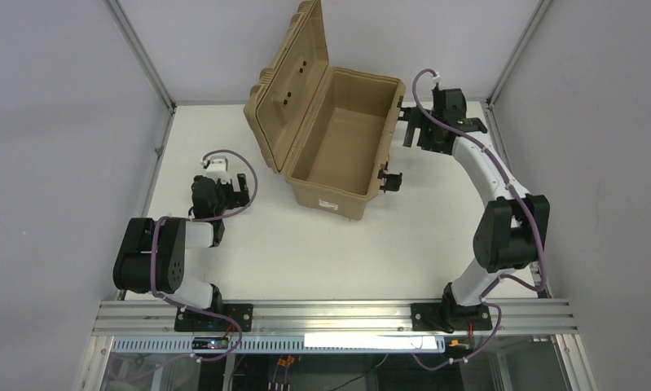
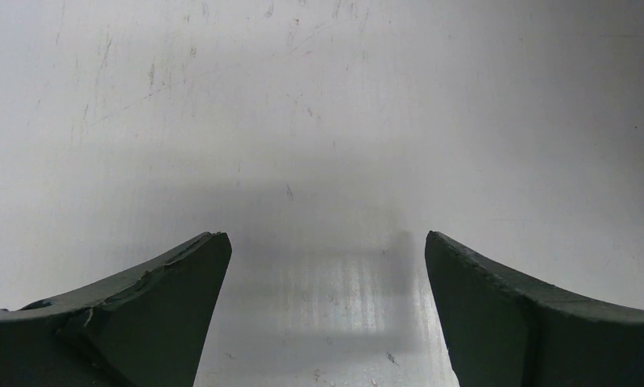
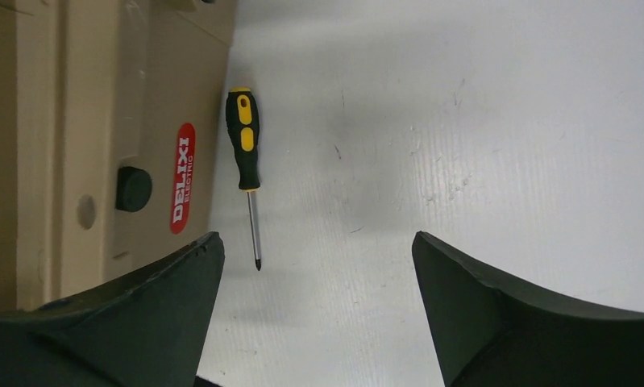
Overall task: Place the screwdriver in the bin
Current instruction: Pick up the screwdriver from the center of the board.
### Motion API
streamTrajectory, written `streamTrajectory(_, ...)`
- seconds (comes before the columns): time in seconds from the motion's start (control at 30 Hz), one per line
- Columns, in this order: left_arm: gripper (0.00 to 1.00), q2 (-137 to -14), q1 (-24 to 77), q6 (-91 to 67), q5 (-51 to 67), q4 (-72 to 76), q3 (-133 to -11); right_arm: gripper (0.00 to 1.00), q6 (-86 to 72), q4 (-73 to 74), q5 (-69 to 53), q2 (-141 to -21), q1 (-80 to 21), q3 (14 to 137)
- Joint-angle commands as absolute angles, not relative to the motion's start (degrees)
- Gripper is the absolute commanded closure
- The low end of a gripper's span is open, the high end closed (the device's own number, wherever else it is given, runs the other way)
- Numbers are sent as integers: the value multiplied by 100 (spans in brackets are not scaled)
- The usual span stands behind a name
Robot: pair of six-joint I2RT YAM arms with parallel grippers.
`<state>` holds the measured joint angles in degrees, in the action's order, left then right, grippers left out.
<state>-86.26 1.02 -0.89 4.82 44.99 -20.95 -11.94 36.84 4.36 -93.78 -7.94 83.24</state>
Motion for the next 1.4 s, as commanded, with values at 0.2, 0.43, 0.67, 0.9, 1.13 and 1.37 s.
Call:
streamTrajectory(0.2, 1, -8629, 44, -141, 535, 4702, -2136, 12, -1405, 2951, 48, -10205, -769, 8002)
streamTrajectory(0.43, 1, -8624, 44, -141, 541, 4702, -2136, 25, -1661, 2589, -612, -10585, -806, 7901)
streamTrajectory(0.67, 1, -8625, 44, -141, 544, 4706, -2136, 34, -1905, 2257, -765, -11040, -991, 7986)
streamTrajectory(0.9, 1, -8635, 44, -141, 537, 4711, -2136, 39, -2141, 1860, -787, -11415, -1165, 8055)
streamTrajectory(1.13, 1, -8631, 44, -141, 544, 4711, -2136, 47, -2238, 1644, -164, -11686, -1394, 8050)
streamTrajectory(1.37, 1, -8631, 44, -141, 542, 4711, -2136, 67, -2139, 1541, 1059, -12028, -1660, 8046)
